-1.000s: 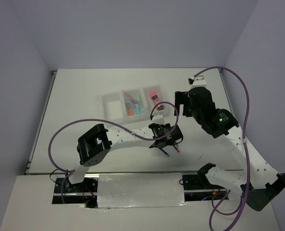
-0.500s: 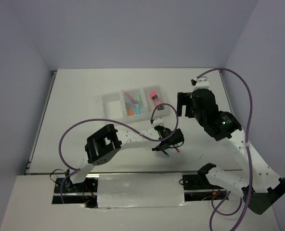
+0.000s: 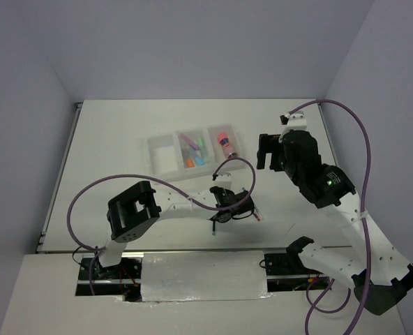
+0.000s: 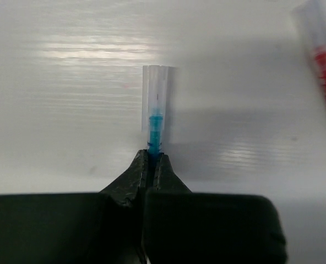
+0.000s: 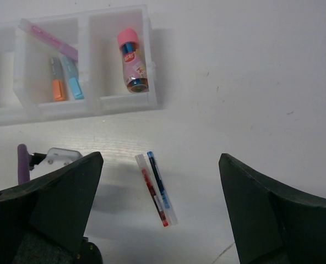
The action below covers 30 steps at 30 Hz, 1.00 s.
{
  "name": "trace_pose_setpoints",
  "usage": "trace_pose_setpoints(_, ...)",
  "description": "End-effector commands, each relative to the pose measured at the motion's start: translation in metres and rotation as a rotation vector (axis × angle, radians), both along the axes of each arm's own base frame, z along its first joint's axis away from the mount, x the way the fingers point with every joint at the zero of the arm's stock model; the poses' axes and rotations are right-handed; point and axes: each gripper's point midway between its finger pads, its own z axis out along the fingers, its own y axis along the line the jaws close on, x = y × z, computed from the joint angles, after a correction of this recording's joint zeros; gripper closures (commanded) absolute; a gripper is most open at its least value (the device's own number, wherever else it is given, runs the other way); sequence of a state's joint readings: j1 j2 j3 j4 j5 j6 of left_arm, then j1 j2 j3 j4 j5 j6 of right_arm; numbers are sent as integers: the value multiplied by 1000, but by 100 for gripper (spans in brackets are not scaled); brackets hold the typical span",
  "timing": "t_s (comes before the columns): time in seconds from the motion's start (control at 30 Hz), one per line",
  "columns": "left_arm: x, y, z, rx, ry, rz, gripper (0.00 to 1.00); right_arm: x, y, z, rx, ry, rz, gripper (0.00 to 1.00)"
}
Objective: Sort the stationery into containers
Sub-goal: Pick up the pen from the center of the board, then place the pen in the storage box.
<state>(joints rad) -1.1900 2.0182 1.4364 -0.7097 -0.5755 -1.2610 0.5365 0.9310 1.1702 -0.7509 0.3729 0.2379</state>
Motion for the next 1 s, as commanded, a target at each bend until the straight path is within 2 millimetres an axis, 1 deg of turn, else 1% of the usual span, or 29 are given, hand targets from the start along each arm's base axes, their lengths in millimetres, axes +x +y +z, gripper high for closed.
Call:
trace_pose_setpoints(0.0, 22, 35, 43, 126, -155, -83, 100, 4, 6, 8, 27, -38, 19, 6)
trace_pose_setpoints(0.03, 27, 45, 50, 149, -186, -70, 100, 5, 6, 9, 29, -40, 21, 6)
trace_pose_setpoints(0.07, 34, 60, 67, 176, -239, -46, 100, 5, 7, 9, 31, -40, 25, 6)
trace_pose_setpoints(0.1, 43, 77, 68, 211, -242, -31, 100, 5, 9, 6, 31, -34, 30, 6)
trace_pose_setpoints(0.13, 48, 87, 73, 217, -246, -15, 100, 5, 11, 6, 37, -33, 43, 6)
trace_pose_setpoints(0.17, 56, 95, 82, 202, -252, -2, 100, 5, 13, 6, 42, -34, 46, 6)
trace_pose_setpoints(0.2, 68, 110, 80, 215, -237, 15, 100, 6, 15, 4, 42, -29, 53, 6)
trace_pose_setpoints(0.23, 74, 118, 83, 214, -236, 30, 100, 6, 16, 4, 45, -26, 57, 6)
trace_pose_setpoints(0.27, 81, 126, 89, 200, -245, 44, 100, 7, 18, 2, 45, -20, 65, 6)
trace_pose_setpoints(0.3, 93, 139, 91, 206, -245, 70, 100, 8, 19, 0, 43, -16, 67, 6)
trace_pose_setpoints(0.37, 105, 149, 96, 189, -247, 87, 100, 10, 21, -1, 43, -15, 73, 6)
trace_pose_setpoints(0.4, 116, 161, 98, 187, -237, 115, 100, 11, 21, -3, 40, -12, 74, 6)
trace_pose_setpoints(0.47, 128, 169, 101, 178, -242, 140, 100, 13, 23, -5, 35, -3, 74, 6)
trace_pose_setpoints(0.5, 140, 181, 104, 181, -243, 167, 100, 13, 24, -7, 34, 4, 78, 6)
trace_pose_setpoints(0.53, 146, 185, 105, 177, -243, 180, 100, 14, 25, -9, 34, 10, 78, 6)
trace_pose_setpoints(0.57, 155, 197, 102, 186, -234, 212, 100, 15, 26, -9, 38, 9, 84, 6)
trace_pose_setpoints(0.6, 163, 201, 106, 184, -238, 218, 100, 15, 29, -12, 39, 15, 97, 7)
trace_pose_setpoints(0.63, 170, 201, 103, 172, -232, 221, 100, 16, 30, -14, 40, 21, 99, 7)
trace_pose_setpoints(0.67, 180, 210, 106, 171, -235, 233, 100, 16, 31, -15, 41, 23, 101, 6)
trace_pose_setpoints(0.7, 186, 212, 107, 168, -238, 238, 99, 16, 32, -17, 40, 30, 106, 7)
trace_pose_setpoints(0.73, 191, 214, 107, 169, -242, 243, 97, 17, 33, -18, 39, 32, 106, 6)
trace_pose_setpoints(0.77, 201, 220, 108, 174, -248, 251, 94, 17, 34, -20, 37, 38, 109, 6)
trace_pose_setpoints(0.87, 219, 227, 105, 168, -229, 261, 90, 19, 34, -24, 28, 50, 110, 7)
trace_pose_setpoints(0.9, 221, 230, 104, 168, -221, 266, 89, 19, 34, -24, 27, 51, 109, 7)
trace_pose_setpoints(0.93, 224, 231, 99, 171, -210, 268, 82, 20, 33, -26, 21, 54, 104, 7)
trace_pose_setpoints(0.97, 227, 235, 100, 165, -206, 279, 77, 21, 34, -27, 16, 58, 103, 7)
